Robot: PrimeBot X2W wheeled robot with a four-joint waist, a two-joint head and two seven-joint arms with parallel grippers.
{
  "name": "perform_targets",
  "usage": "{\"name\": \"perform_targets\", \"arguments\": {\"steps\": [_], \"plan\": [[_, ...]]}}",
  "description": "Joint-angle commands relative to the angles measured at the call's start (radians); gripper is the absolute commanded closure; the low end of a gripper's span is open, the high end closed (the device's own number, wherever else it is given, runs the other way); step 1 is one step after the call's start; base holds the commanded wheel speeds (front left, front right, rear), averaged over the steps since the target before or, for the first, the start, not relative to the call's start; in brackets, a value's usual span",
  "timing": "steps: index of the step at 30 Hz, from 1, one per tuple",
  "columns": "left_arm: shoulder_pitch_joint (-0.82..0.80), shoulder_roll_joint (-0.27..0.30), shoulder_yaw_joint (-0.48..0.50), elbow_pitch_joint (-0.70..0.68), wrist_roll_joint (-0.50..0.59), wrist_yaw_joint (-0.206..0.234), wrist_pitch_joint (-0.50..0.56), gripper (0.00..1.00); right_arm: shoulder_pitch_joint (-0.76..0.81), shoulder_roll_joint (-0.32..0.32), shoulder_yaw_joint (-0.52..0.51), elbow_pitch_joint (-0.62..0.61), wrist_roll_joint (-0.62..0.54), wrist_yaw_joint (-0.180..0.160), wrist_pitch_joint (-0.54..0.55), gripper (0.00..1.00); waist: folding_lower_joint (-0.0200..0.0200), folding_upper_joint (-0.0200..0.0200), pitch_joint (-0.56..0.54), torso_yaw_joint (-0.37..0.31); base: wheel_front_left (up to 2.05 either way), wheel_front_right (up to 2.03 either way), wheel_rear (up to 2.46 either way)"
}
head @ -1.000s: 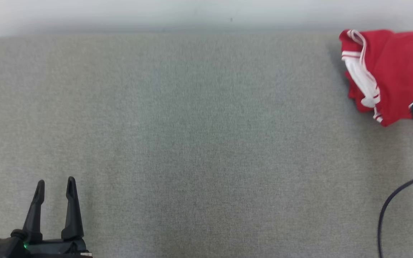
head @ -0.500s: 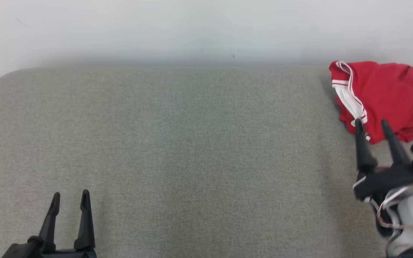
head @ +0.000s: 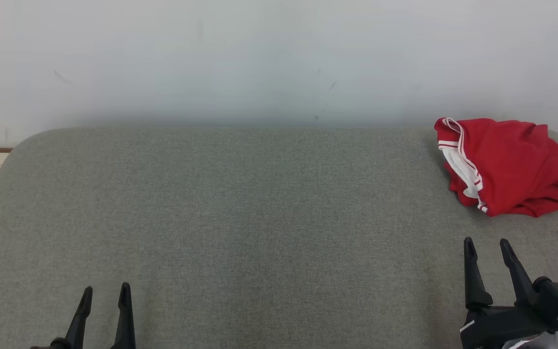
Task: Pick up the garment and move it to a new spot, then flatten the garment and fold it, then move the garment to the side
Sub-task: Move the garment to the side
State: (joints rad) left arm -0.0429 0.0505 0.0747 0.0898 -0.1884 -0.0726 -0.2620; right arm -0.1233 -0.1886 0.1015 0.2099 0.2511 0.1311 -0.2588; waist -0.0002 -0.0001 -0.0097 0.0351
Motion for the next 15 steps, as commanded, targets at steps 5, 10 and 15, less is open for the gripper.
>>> {"name": "perform_targets", "arguments": {"steps": [5,10,15], "plan": [[0.022,0.001,-0.006,0.019,-0.001,0.001,-0.004,0.00,0.074,0.041,-0.033,-0.060,-0.056,-0.001,0.021,0.00,0.0002,0.0001,-0.016,-0.025,0.00,0.00,0.00],[0.021,0.001,-0.015,0.041,0.010,0.002,-0.004,0.00,0.110,0.057,-0.039,-0.100,-0.084,-0.001,0.044,0.00,0.0002,0.0001,-0.018,-0.043,0.00,0.00,0.00],[0.020,0.005,-0.015,0.066,0.025,0.018,-0.004,0.00,0.122,0.070,-0.029,-0.132,-0.108,-0.001,0.052,0.00,0.0002,0.0001,-0.025,-0.054,0.00,0.00,0.00]]}}
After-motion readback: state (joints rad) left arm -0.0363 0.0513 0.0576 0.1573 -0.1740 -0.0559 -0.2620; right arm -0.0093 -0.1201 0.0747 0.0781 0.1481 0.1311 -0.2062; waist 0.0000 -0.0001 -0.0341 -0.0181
